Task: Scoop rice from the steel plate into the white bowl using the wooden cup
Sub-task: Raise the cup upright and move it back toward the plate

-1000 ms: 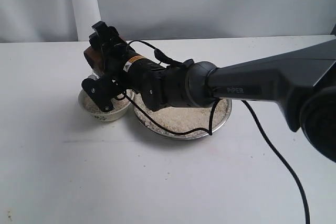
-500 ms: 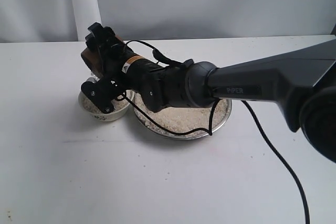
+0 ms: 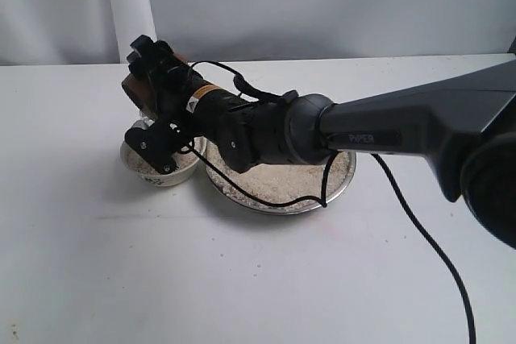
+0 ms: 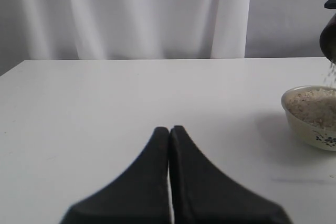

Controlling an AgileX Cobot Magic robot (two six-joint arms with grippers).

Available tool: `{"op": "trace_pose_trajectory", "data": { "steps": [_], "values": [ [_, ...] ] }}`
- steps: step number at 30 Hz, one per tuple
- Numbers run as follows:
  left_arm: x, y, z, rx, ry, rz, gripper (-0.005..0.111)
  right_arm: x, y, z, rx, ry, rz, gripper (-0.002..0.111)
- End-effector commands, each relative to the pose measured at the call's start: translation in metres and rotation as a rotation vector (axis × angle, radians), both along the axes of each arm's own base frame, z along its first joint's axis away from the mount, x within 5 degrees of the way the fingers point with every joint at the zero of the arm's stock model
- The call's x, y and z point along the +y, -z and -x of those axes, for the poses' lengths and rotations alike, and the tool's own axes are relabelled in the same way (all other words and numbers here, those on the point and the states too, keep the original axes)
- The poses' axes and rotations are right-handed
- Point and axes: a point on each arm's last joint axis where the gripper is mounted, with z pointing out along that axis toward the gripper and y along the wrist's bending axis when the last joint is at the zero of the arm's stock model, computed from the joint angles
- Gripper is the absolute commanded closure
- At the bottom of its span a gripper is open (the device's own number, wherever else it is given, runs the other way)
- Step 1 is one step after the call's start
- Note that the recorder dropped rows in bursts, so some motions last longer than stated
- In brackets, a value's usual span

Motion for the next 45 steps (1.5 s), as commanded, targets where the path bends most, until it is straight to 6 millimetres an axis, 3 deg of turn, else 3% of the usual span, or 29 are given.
{"op": "trace_pose_trajectory", "data": {
  "steps": [1,16,36,38,41,45],
  "values": [
    [0.0,0.0,0.0,-0.007,0.001,0.003,0.107,-0.005,-0.007,-0.006,-0.05,0.011,-0.01,0.108],
    [0.0,0.0,0.0,-0.007,0.001,0.003,0.107,-0.022,-0.008,-0.021,-0.051,0.059,-0.014,0.108],
    [0.0,0.0,0.0,-0.007,0.001,0.003,0.107,-0.018,-0.009,-0.018,-0.09,0.008,0.03,0.108],
    [0.0,0.0,0.0,-0.007,0.001,0.003,0.107,-0.019,-0.008,-0.018,-0.037,0.057,-0.018,0.108],
    [0.0,0.0,0.0,-0.007,0.001,0.003,0.107,-0.025,-0.011,-0.02,0.135,0.215,-0.228,0.108],
    [0.0,0.0,0.0,-0.007,0.001,0.003,0.107,-0.025,-0.046,-0.005,0.617,0.273,-0.677,0.108]
  ]
}}
